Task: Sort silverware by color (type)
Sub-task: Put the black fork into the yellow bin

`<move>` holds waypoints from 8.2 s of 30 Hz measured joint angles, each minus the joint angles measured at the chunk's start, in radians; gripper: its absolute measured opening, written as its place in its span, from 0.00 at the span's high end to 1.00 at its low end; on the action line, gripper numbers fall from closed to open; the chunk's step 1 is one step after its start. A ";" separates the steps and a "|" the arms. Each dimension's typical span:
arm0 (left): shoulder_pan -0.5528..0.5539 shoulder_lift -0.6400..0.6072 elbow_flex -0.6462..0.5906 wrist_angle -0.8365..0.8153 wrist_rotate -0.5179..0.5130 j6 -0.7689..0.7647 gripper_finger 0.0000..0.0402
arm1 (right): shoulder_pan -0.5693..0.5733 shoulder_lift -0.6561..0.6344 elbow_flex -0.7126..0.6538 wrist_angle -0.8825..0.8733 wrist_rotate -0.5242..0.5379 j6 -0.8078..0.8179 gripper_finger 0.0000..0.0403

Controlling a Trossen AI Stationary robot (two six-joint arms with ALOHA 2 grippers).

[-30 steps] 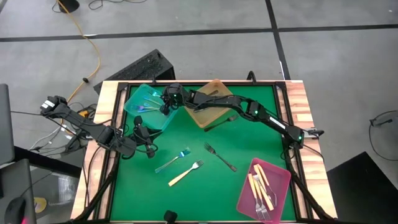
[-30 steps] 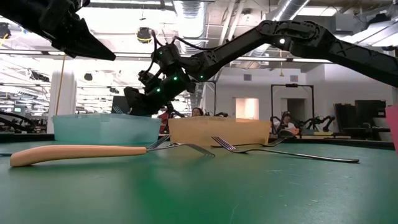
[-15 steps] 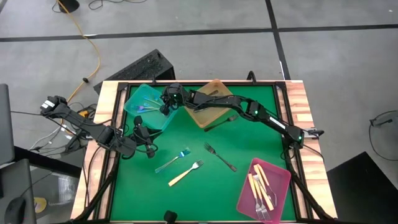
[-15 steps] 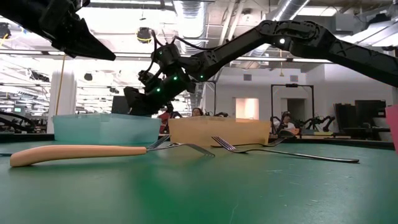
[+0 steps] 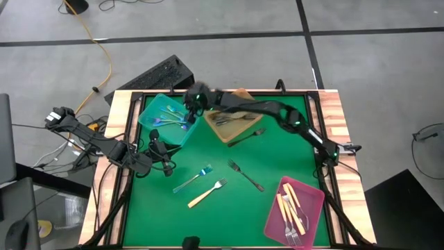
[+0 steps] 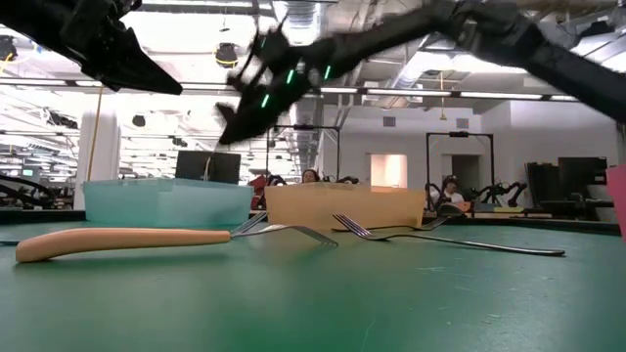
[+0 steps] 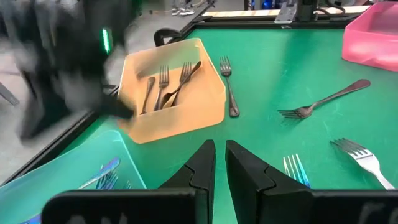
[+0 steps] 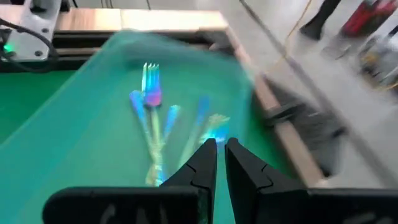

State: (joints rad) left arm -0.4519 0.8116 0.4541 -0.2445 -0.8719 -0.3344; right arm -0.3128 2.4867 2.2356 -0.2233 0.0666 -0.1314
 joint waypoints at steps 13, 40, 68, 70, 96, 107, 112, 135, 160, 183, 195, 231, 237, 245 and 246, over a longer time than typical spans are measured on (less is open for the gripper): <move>0.000 0.000 0.000 0.006 0.001 0.013 0.94 | -0.008 -0.542 0.002 -0.671 0.181 -0.157 0.86; 0.000 0.000 0.000 0.009 0.027 -0.003 0.94 | 0.540 -1.149 -0.762 -1.134 0.306 0.972 0.86; 0.001 0.000 0.000 0.019 0.022 -0.010 0.94 | 0.651 -0.731 -1.203 -0.248 0.351 0.966 0.46; 0.001 0.000 0.000 0.019 0.022 -0.010 0.94 | 0.651 -0.732 -1.202 -0.229 0.351 0.953 0.46; 0.001 0.000 0.000 0.018 0.021 -0.008 0.94 | 0.610 -0.703 -1.380 0.068 0.330 0.975 0.51; 0.001 0.000 0.000 0.018 0.010 -0.002 0.94 | 0.596 -0.701 -1.398 0.067 0.313 0.988 0.75; 0.001 0.000 0.000 0.018 0.010 -0.003 0.94 | 0.591 -0.701 -1.399 0.066 0.306 0.991 0.87; 0.001 0.000 0.000 0.014 0.008 0.001 0.94 | 0.576 -0.746 -1.309 0.085 0.270 0.811 0.93; 0.001 0.000 0.000 -0.024 -0.008 -0.002 0.94 | 0.197 -0.910 -1.122 0.117 0.272 -0.270 0.93; 0.001 0.000 0.000 -0.082 -0.008 -0.004 0.94 | -0.232 -0.906 -1.297 0.673 -0.375 -0.121 0.93; 0.001 0.000 0.000 -0.084 -0.050 -0.016 0.94 | -0.216 -0.651 -1.353 1.059 -0.321 0.027 0.93; 0.002 0.000 0.000 -0.106 -0.137 -0.028 0.94 | -0.141 -0.639 -1.351 0.633 -0.141 -0.300 0.90; 0.002 0.000 0.000 -0.106 -0.137 -0.034 0.94 | -0.141 -0.639 -1.351 0.610 -0.175 -0.323 0.90; 0.002 0.000 0.000 -0.106 -0.137 -0.034 0.94 | -0.141 -0.633 -1.349 0.580 -0.175 -0.319 0.82; 0.002 0.000 0.000 -0.106 -0.137 -0.034 0.94 | -0.141 -0.631 -1.349 0.581 -0.174 -0.316 0.81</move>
State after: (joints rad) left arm -0.4500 0.8116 0.4541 -0.3504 -1.0092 -0.3679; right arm -0.4541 1.8561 0.8870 0.3576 -0.1078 -0.4470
